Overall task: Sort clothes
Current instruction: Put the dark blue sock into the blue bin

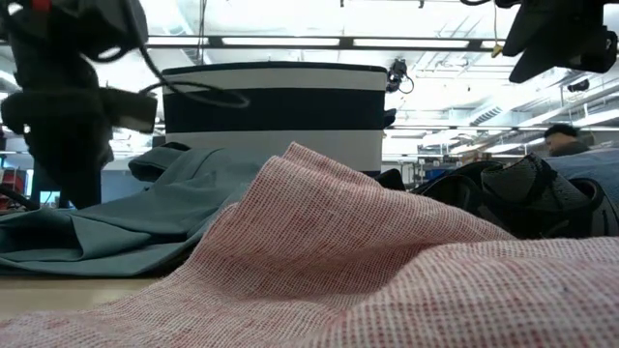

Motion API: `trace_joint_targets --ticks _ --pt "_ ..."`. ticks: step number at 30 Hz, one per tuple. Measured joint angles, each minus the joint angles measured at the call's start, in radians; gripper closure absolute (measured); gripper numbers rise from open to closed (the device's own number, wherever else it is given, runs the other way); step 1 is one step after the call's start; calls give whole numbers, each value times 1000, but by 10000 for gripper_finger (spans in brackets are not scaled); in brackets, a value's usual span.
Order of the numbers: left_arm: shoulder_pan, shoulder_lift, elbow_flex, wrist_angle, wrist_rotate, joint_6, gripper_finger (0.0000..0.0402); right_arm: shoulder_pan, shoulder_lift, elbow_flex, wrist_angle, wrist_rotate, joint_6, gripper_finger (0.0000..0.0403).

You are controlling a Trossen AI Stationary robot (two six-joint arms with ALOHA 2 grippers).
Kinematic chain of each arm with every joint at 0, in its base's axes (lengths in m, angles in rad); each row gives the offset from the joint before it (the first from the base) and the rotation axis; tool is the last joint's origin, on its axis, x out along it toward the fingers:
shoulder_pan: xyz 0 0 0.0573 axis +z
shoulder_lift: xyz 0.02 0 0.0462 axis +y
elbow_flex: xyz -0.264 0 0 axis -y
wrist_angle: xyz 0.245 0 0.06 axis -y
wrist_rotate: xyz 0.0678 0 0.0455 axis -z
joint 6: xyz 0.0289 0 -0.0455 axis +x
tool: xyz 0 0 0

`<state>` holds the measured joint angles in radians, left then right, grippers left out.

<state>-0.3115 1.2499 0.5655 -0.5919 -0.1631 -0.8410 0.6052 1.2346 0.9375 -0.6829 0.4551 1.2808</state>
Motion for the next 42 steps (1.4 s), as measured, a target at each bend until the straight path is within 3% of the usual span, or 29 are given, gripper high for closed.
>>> trace_joint_targets --ticks 9,13,16,19,26,32,42 --pt "37 -6 -106 116 8 -5 303 0 0 0 5 -4 6 251" --pt "37 -2 -79 102 22 -7 372 0 0 0 9 -4 6 252" --pt "37 2 -38 73 20 -8 393 -1 0 0 9 -3 -1 252" --pt "37 1 45 6 3 -13 398 -1 0 0 9 4 -21 253" --pt "20 0 287 -321 -6 -18 400 -1 0 0 -2 15 -85 253" --pt "7 0 497 -553 -47 -106 401 0 0 -65 -9 19 -95 253" --pt "2 0 817 -766 -154 -166 401 0 -20 -164 86 -40 -177 253"
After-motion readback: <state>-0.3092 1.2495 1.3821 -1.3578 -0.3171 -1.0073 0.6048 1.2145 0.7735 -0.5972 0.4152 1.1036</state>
